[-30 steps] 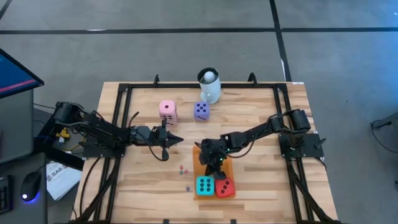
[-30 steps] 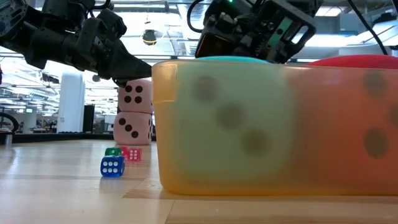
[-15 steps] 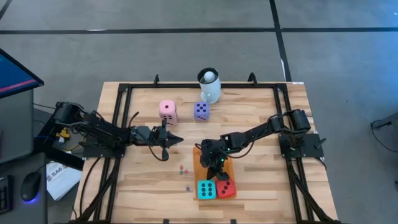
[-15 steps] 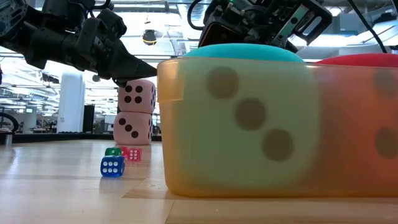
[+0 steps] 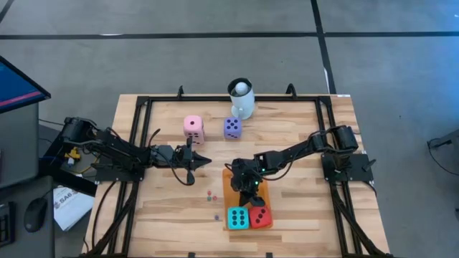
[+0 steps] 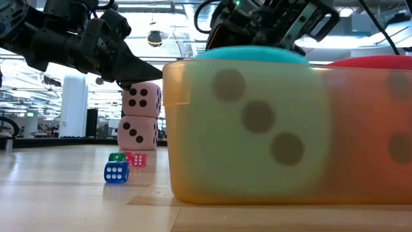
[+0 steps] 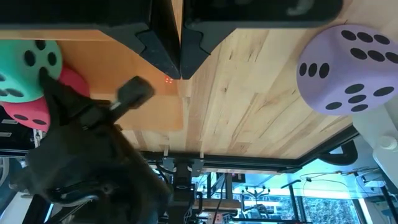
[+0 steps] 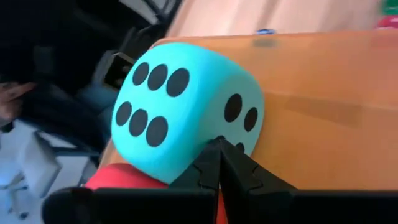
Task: Pick & Place Dice
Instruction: Adjust the dice in the orange bin, then adjust the orange bin on the table
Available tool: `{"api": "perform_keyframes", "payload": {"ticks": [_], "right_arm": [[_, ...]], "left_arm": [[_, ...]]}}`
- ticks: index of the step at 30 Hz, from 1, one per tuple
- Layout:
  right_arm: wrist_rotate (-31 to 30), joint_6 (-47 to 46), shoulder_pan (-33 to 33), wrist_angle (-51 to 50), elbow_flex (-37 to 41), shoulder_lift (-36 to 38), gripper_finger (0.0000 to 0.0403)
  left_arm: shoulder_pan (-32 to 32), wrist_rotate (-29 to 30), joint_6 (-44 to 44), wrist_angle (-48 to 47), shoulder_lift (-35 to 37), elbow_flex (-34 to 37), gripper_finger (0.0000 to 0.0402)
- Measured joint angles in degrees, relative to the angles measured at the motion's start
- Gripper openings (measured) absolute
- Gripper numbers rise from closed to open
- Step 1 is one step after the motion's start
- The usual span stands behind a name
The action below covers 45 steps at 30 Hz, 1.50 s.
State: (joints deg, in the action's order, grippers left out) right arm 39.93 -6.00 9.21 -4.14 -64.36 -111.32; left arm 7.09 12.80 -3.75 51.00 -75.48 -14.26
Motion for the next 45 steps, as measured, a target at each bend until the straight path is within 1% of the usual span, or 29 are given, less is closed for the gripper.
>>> {"api": "perform_keyframes", "payload": {"ticks": [4, 6, 10, 12, 16, 27, 29, 35, 40, 45], "right_arm": [[0.7, 0.0, 0.9, -0.2, 0.0, 0.0, 0.0000], [-1.1, -0.1, 1.0, -0.7, 0.0, 0.0, 0.0000], [-10.5, -0.5, -0.1, -6.3, 0.0, 2.1, 0.0000], [-15.6, -0.5, -0.6, -11.0, -0.1, 4.2, 0.0000], [-23.6, -0.2, -1.6, -18.1, 0.0, 7.6, 0.0000], [-39.9, -2.2, -5.0, -24.4, 0.0, 8.9, 0.0000], [-41.1, -3.4, -5.6, -25.3, 0.0, 8.9, 0.0000], [-41.8, -7.9, -6.8, -31.0, 0.0, 8.9, 0.0000], [-47.0, -11.5, -6.9, -35.7, 0.0, 8.9, 0.0000], [-47.5, -14.2, -7.1, -38.2, 0.0, 8.9, 0.0000]], "left_arm": [[0.0, 0.0, 0.0, 0.0, 0.0, 0.0, 0.0000], [0.0, 0.0, 0.0, 0.0, 0.0, 0.0, 0.0000], [0.0, 0.0, 0.0, 0.0, 0.0, 0.0, 0.0000], [0.0, 0.0, 0.0, 0.0, 0.0, 0.0, 0.0000], [0.0, 0.0, -0.2, -0.2, 0.0, 0.0, 0.0000], [0.0, 0.0, -0.2, -0.7, 0.0, 0.0, 0.0000], [0.0, 0.0, -0.2, -0.7, 0.0, 0.0, 0.0000], [0.0, 0.0, -0.2, -0.7, 0.0, 0.0, 0.0000], [0.0, 0.0, -0.2, -0.9, 0.0, 0.0, 0.0000], [0.0, 0.0, -0.2, -0.9, 0.0, 0.0, 0.0000]]}}
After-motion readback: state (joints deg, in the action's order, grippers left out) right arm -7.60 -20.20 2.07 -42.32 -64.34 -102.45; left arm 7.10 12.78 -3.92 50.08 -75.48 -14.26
